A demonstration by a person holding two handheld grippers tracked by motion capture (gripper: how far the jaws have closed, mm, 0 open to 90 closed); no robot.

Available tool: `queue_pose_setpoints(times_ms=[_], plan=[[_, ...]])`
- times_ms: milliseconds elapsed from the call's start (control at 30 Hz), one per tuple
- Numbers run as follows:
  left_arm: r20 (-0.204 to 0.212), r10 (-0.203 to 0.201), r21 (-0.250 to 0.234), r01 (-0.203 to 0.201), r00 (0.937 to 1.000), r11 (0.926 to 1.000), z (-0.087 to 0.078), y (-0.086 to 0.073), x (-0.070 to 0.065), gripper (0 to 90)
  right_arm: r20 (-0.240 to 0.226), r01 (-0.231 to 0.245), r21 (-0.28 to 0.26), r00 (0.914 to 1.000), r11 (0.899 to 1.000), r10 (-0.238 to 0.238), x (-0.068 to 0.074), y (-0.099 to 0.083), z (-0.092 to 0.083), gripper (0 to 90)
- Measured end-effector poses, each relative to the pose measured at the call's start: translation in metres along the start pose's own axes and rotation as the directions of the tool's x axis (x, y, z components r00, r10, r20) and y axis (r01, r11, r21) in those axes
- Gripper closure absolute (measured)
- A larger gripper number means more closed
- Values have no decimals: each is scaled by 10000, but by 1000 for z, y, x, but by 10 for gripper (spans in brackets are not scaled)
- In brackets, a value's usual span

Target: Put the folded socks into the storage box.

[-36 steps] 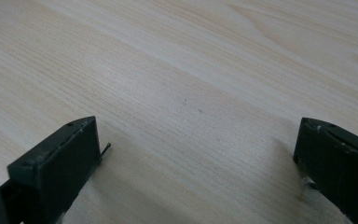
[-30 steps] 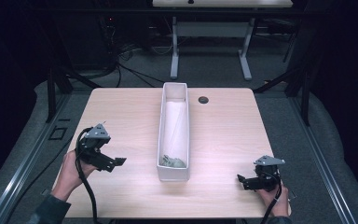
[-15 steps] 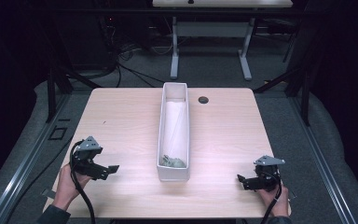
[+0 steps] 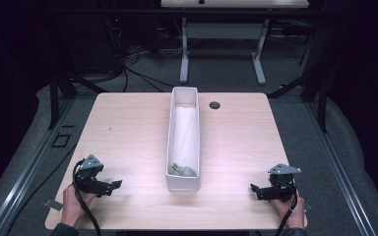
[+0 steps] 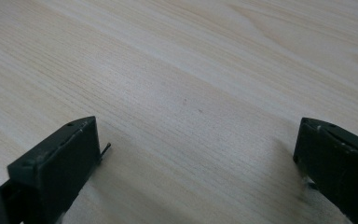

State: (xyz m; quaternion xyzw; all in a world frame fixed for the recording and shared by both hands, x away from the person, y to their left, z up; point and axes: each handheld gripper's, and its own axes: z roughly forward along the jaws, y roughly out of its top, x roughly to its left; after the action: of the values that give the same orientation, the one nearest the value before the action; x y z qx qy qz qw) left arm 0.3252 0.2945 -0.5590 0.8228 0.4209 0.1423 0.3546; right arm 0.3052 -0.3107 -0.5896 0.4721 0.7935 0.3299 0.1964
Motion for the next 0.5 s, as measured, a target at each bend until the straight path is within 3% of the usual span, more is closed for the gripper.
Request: queue_pose_setpoints(times_ms=[500], plan=[[-626,-242,-108,236,9977,9997,13,-19,5,0,-4,5,-5,10000,10000,-5,0,0,0,0]])
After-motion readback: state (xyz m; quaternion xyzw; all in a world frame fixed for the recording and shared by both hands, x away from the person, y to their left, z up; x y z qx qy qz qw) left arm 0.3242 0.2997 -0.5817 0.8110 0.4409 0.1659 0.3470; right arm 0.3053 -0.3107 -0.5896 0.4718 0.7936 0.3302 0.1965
